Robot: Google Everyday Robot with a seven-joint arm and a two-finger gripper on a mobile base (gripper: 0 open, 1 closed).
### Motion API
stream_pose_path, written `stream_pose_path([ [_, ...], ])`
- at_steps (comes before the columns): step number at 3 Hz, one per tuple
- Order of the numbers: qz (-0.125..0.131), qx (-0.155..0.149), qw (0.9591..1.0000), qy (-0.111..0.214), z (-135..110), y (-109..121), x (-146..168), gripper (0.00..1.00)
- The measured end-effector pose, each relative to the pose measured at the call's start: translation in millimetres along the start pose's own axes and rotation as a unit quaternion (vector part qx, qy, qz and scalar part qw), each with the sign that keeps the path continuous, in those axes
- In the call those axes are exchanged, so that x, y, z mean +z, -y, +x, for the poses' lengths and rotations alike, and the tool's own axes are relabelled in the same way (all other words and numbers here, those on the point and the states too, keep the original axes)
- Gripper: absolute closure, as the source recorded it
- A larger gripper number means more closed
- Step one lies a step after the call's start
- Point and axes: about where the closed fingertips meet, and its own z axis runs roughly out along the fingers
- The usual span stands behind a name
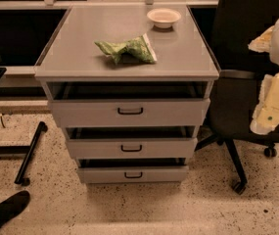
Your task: Open bottom drawer
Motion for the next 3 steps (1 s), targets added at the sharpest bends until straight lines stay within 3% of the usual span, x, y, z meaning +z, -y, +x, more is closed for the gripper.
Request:
stream_pose_path([
  [2,-0.008,-0.003,0.9999,0.013,7,0,18,0.00],
  [3,-0.031,0.004,0.9990,0.030,25,-6,66,0.00],
])
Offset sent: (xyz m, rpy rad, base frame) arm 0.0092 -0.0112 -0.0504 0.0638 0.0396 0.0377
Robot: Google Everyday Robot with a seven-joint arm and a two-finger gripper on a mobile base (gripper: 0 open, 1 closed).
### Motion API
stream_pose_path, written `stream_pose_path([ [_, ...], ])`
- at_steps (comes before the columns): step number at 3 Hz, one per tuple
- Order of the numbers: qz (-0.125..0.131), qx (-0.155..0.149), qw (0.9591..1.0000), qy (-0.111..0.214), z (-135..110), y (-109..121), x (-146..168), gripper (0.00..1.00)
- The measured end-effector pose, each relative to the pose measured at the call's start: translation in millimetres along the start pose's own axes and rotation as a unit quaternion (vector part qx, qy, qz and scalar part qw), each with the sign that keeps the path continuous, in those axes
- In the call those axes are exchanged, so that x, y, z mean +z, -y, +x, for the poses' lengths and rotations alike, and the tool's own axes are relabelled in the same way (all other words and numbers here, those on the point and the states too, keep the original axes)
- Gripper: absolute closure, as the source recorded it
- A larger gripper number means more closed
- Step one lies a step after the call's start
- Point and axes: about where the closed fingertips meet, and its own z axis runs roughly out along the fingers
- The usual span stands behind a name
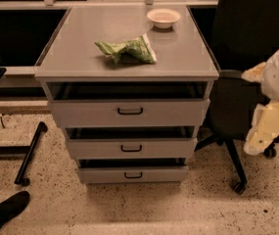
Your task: Open bottom drawer
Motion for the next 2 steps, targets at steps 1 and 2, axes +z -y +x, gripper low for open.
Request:
stream_pose_path([
  [1,-0.030,0.017,0.9994,0.011,27,-12,58,0.00],
  [2,-0.065,0.028,0.9974,0.017,42,-27,96,0.00],
])
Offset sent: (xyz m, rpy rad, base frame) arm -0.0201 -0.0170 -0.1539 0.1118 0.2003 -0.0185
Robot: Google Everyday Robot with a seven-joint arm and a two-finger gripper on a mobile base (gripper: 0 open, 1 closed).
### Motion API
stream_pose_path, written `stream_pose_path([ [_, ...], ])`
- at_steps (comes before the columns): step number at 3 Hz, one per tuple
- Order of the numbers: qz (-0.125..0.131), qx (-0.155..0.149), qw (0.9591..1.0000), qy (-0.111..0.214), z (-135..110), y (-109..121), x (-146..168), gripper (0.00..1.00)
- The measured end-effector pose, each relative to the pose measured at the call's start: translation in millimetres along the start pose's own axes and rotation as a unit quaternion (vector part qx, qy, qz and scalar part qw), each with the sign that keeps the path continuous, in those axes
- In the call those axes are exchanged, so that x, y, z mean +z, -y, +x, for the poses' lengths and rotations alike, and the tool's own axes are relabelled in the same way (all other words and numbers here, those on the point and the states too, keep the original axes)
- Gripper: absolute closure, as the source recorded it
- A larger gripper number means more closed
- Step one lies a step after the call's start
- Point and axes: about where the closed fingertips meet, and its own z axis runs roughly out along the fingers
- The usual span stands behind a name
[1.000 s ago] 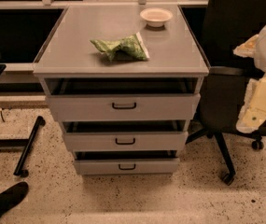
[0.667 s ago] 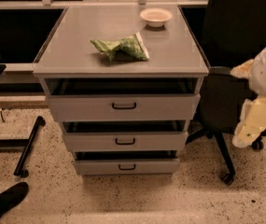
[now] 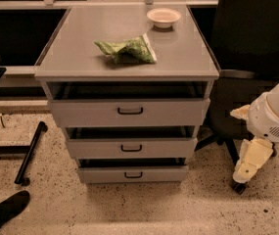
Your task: Open bottom drawer
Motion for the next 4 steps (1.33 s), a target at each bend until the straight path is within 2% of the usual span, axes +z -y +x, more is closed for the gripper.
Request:
stream_pose_path([
  [2,-0.008,0.000,1.0000,0.003,1,0,8,0.00],
  [3,-0.032,0.020,0.9992,0.012,17,-2,65,0.00],
  [4,-0.066,0.049,0.9959,0.038,42,-11,151,0.00],
])
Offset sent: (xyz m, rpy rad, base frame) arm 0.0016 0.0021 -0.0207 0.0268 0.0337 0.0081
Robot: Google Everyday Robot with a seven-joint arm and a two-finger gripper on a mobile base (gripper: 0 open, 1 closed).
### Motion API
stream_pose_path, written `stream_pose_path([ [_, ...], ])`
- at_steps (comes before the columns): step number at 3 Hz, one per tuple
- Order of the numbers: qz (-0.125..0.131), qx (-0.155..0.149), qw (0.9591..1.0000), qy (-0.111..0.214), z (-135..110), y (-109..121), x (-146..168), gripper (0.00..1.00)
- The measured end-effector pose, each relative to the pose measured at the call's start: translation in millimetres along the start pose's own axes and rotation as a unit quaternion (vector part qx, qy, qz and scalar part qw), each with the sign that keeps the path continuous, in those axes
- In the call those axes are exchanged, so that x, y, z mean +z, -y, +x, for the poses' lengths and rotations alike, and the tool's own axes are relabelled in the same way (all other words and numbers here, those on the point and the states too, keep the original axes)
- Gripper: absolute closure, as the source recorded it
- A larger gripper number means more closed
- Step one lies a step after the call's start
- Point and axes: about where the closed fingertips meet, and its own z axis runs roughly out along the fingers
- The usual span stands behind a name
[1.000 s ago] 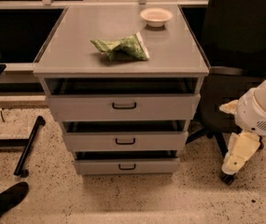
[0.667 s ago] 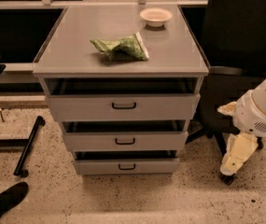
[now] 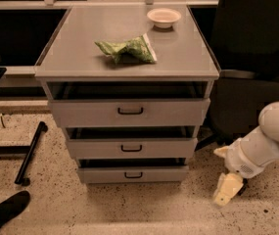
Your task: Open bottom drawer
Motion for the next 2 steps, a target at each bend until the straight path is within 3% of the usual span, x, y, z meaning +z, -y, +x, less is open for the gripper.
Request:
stream_pose_path([
  [1,-0.039,0.027,0.9985,0.026,23.9,-1.5,58.8,0.00],
  [2,-0.040,0.027,0.9985,0.026,23.9,-1.5,58.9,0.00],
])
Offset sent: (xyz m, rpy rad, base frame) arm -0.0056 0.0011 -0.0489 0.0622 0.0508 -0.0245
